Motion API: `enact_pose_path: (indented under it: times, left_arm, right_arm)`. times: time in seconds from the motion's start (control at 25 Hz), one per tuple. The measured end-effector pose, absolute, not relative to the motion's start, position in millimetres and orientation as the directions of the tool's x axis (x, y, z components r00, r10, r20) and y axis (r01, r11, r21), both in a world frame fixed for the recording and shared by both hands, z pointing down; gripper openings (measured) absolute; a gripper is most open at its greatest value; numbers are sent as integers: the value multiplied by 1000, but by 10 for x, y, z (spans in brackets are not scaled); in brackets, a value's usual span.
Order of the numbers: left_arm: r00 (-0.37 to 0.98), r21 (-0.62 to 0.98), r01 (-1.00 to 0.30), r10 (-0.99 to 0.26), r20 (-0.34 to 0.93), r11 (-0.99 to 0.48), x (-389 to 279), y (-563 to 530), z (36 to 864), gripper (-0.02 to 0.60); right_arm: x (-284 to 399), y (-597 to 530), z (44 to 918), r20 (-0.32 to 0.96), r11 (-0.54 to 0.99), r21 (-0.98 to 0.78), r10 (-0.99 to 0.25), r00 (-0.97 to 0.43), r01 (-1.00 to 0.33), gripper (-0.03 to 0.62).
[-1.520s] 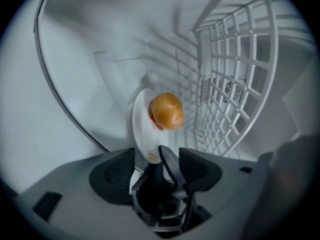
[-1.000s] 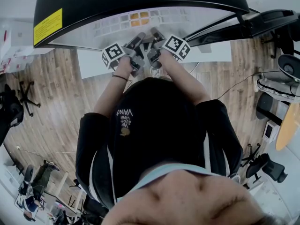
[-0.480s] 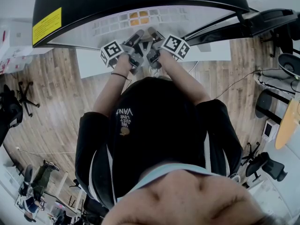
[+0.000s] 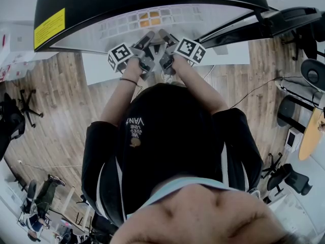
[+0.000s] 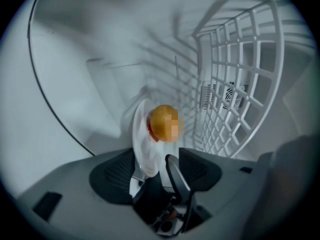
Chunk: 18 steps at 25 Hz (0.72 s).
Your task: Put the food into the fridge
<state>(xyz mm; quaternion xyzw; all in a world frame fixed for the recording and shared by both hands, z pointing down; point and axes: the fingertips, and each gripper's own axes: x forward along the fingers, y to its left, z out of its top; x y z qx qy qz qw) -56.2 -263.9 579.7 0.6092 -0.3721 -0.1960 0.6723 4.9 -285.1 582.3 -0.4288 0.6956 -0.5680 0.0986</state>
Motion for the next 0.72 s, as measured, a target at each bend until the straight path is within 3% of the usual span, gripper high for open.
enact_pose_path:
  times: [0.4,0.72]
  left_arm:
    - [635,964,-194,-726,265,182,-589,-2635,5821,253]
    - [629,962,-197,-729,270,187,-611,-2624,5832,253]
  right_arm:
    - [92,-2877,5779,386,78,-792,-705,-595,-606,247]
    - [142,-2878,5788,394,88,-774,-708,-585,-627,252]
